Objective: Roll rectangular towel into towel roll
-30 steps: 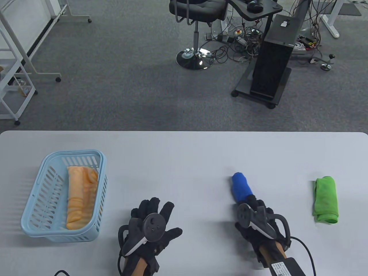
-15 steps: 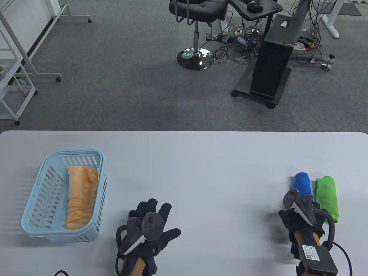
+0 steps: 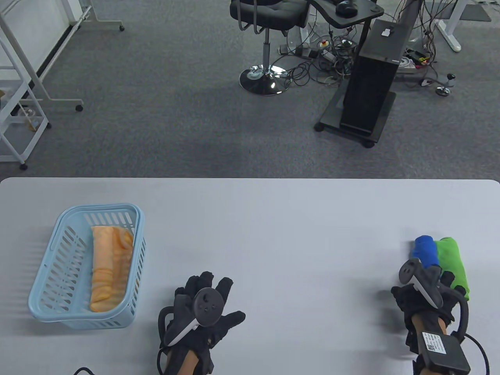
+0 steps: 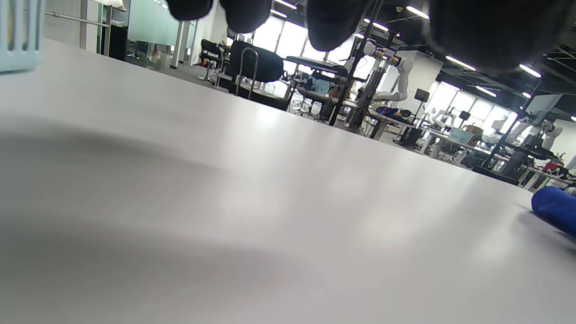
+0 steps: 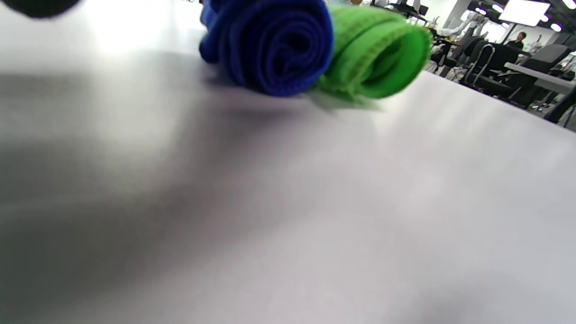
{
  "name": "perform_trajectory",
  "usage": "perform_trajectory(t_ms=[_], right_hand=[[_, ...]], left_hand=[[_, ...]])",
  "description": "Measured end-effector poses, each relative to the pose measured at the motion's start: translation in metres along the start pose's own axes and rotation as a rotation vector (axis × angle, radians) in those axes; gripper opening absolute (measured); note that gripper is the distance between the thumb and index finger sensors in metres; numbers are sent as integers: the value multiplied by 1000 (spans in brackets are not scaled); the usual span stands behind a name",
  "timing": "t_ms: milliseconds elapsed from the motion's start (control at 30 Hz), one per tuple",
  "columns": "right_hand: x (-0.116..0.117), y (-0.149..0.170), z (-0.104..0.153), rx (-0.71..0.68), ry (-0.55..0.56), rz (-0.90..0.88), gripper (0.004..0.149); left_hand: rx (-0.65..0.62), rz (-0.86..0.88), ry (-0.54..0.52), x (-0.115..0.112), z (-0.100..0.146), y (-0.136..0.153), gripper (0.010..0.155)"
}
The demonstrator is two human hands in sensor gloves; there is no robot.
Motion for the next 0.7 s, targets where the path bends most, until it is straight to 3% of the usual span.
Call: perform_trajectory(t_ms=[133, 367, 700], right_hand=[[-15, -4, 19, -58, 21, -52, 91], [-48, -34, 81, -281, 152, -113, 93], [-13, -92, 151, -582, 213, -72, 96]], left_hand=[[2, 5, 1, 0, 0, 0, 90], [-2, -1, 9, -2, -1, -1, 89], [-16, -18, 20, -5, -1, -4, 89]])
Point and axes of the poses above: the tracker on the back of each hand, its own y axis roughly to the little-finger side, its own z axis roughly from the fingertips to the wrist, x = y × z, the point moved 4 cm from there along -z, roughly from the wrist to the fingertips, and after that the axes turned 14 degrees about -y, right-handed, at the moved point
